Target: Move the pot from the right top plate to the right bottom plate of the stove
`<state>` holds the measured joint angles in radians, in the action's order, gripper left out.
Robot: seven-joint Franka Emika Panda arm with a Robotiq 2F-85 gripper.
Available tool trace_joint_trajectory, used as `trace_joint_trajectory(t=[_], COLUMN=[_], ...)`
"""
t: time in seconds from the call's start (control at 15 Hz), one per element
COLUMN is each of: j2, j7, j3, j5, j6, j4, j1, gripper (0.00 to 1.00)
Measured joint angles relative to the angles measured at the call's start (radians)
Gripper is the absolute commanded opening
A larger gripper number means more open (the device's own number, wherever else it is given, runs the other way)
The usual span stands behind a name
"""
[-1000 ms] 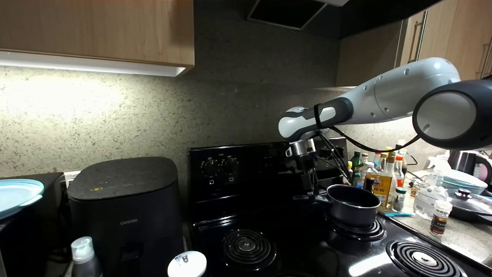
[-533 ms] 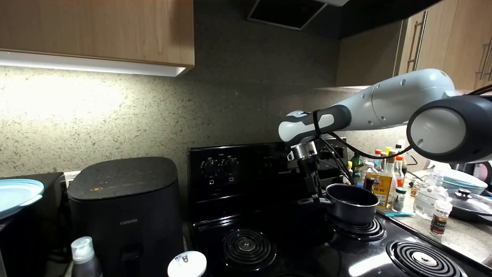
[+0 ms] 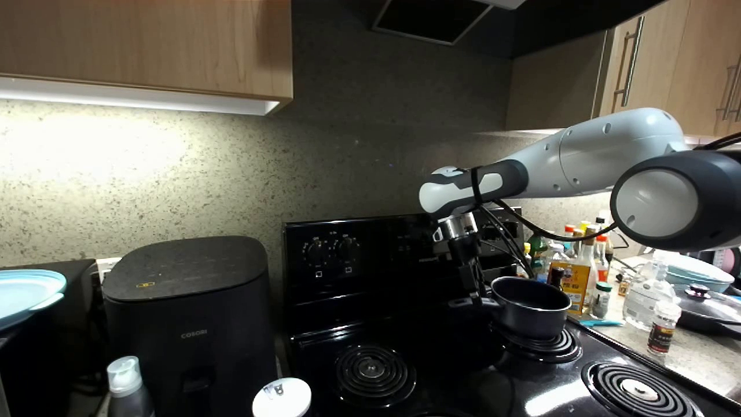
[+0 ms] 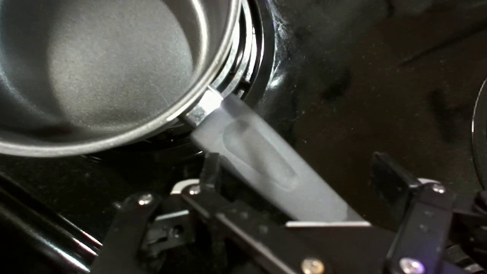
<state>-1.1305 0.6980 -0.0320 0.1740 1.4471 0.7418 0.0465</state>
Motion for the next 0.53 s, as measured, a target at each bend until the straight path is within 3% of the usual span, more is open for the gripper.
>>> trace_joint_trajectory(t=[0.13,0.2,0.33,0.53], j2=[-0.005,-0.006,-0.007,-0.007], j7=[0.000,0.000,0.000,0.000], j3=[0.000,0.000,0.000,-0.001], j5=[0.000,0.000,-0.001,-0.005], j6=[0.000,0.000,0.000,0.000], j4=[0.000,0.000,0.000,-0.002], j1=[0.000,0.000,0.001,0.005], gripper=[0.95,0.74,0.70,0.50])
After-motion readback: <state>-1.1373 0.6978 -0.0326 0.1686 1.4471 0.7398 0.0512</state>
